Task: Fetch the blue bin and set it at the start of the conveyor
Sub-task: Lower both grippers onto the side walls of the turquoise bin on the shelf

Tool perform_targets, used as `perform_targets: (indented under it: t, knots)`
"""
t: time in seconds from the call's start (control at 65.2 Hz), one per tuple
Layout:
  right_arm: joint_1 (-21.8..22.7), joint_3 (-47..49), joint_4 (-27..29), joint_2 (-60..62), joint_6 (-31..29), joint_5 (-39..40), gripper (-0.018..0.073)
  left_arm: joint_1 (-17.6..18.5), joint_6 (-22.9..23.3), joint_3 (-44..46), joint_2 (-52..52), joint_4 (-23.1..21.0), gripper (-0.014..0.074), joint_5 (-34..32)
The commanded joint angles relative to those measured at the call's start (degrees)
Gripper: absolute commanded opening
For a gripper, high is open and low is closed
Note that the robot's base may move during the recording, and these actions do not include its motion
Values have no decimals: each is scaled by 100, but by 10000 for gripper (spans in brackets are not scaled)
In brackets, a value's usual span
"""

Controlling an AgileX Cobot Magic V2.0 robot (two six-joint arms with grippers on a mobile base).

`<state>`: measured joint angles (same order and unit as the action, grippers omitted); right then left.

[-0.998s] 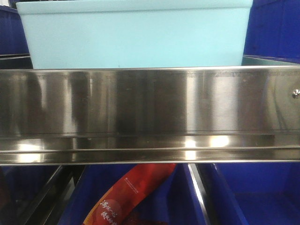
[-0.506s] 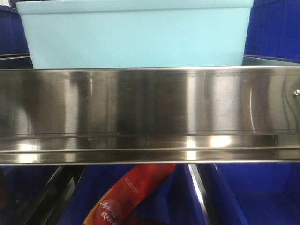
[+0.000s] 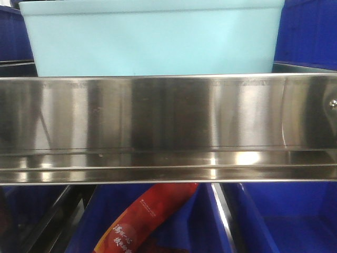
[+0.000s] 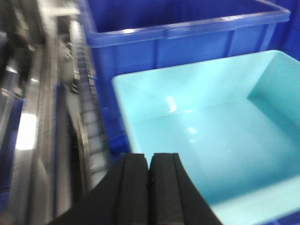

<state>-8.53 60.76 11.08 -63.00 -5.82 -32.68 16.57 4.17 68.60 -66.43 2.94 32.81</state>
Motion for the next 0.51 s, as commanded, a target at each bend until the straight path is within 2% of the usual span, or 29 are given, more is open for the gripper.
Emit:
perform_targets:
  t: [0.0, 0.046, 0.123, 0.23, 0.338, 0.491]
  knots:
    - [-102, 424, -58, -518, 189, 284, -140, 234, 1123, 574, -591, 871, -111, 289]
    - [-125, 638, -246, -779, 508, 284, -141, 346, 1753, 870, -935, 1314, -111, 619]
    - [-163, 1098, -811, -1238, 1201, 114, -140, 481, 2270, 1401, -1399, 1874, -111, 1028]
    - [-316, 1774, -1704, -1794, 2170, -547, -140, 515, 2407, 1888, -1883, 1849, -111, 1157]
    - [-515, 2435, -2322, -2299, 2754, -1232, -140, 515, 2774, 2239, -2269, 1824, -111, 1418]
    - [-658, 3311, -2218, -2963, 2797, -2048, -140, 515, 2812, 2757, -2753, 1732, -111, 1986]
